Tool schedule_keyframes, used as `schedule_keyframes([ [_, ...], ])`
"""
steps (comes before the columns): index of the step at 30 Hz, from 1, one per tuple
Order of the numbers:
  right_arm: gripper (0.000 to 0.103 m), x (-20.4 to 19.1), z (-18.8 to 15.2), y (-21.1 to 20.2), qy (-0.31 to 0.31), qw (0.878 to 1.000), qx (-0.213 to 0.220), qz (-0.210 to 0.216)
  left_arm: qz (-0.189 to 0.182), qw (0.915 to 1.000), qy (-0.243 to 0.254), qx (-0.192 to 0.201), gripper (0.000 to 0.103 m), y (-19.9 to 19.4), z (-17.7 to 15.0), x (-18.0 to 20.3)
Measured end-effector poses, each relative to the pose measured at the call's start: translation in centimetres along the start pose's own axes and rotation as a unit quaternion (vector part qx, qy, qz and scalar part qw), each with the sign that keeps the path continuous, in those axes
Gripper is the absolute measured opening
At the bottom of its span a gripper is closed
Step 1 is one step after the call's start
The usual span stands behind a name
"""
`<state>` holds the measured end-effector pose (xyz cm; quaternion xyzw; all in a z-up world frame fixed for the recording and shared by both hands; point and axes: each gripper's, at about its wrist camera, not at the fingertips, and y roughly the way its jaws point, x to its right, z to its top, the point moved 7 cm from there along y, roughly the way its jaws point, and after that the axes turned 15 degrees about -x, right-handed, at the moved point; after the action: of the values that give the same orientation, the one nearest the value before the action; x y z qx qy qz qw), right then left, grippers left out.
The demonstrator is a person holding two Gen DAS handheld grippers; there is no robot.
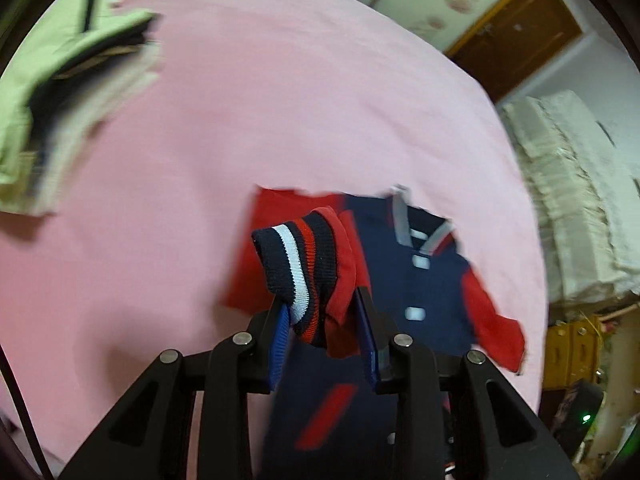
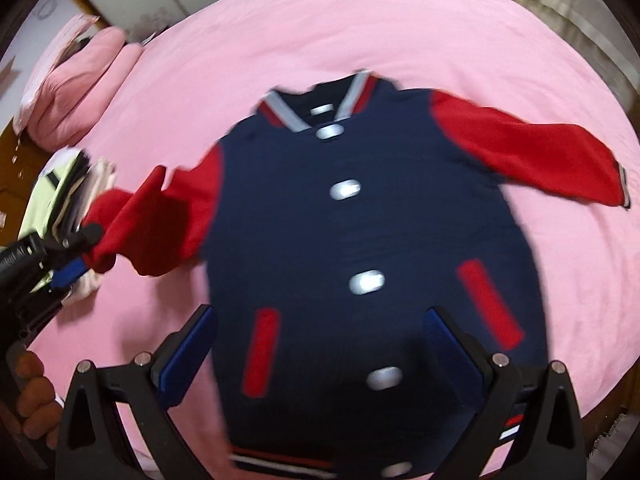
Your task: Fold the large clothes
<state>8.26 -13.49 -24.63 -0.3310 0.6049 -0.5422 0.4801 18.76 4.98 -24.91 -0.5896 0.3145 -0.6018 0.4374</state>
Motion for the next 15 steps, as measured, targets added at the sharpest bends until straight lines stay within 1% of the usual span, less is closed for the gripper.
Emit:
schedule_keyframes([
  [1,0.102,1.2,0.4,-0.2,0.001,1.0,0.005,0.0,0.0,1.0,0.007,-0.004,0.029,0.9,-0.3,1.5],
  [2,0.102,2.8,1.0,-0.6,0.003,1.0,0.013,-0.004,0.004,0.9998,0.017,-0.007,0.03,2.3,-0.5,3.9],
  [5,0.103,6.7,2.5,-1.2,0.008,1.0,0.027,-0.012,0.021,0.999,0.033,-0.022,0.031,4.6,-1.1,7.6],
  [6,0.103,7.5,2.8,-1.3,0.008,0.999,0.029,-0.012,0.02,0.9987,0.034,-0.032,0.034,5.5,-1.6,8.8],
  [7,0.103,8.9,3.4,-1.3,0.008,0.999,0.03,-0.014,0.006,0.9984,0.033,-0.045,0.04,6.2,-2.0,9.8],
  [8,0.103,9.7,3.8,-1.4,0.007,0.999,0.031,-0.016,-0.006,0.998,0.032,-0.054,0.044,6.6,-2.3,10.0],
  [9,0.103,10.6,4.2,-1.5,0.005,0.999,0.034,-0.015,-0.016,0.9974,0.028,-0.064,0.054,6.9,-2.8,10.3],
  [10,0.102,11.3,4.5,-1.6,0.003,0.999,0.037,-0.014,-0.019,0.9969,0.019,-0.073,0.065,7.3,-3.1,10.8],
  [11,0.103,11.8,4.7,-1.7,0.001,0.999,0.039,-0.014,-0.015,0.9969,0.013,-0.076,0.069,7.4,-2.9,9.7],
  [12,0.103,12.4,5.0,-1.8,0.002,0.999,0.042,-0.015,-0.008,0.9969,0.009,-0.078,0.074,7.8,-2.8,9.5],
  [13,0.103,12.6,5.2,-1.9,0.002,0.999,0.042,-0.012,0.002,0.9969,0.008,-0.078,0.074,7.9,-2.7,9.3],
  [15,0.102,12.6,5.5,-1.9,-0.003,0.999,0.042,0.004,0.04,0.9964,0.008,-0.075,0.074,7.8,-2.3,8.4],
])
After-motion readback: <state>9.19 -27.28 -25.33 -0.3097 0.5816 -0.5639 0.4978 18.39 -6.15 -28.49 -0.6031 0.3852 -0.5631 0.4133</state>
